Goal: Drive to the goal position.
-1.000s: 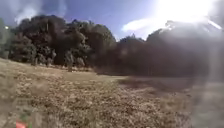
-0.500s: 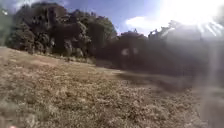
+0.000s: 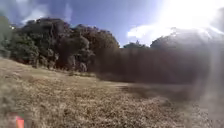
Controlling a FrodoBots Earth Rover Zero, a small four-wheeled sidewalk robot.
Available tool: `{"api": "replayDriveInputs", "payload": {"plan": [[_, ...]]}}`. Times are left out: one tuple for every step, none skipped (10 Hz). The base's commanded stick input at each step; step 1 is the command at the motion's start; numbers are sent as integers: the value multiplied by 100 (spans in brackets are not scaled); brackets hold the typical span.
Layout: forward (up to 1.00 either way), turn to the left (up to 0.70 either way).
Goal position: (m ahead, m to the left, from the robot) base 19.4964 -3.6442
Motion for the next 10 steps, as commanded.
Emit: {"api": "replayDriveInputs", "payload": {"plan": [[70,0],[70,0],[70,26],[70,35],[70,35],[70,0],[70,0],[70,0],[70,0],[70,0]]}}
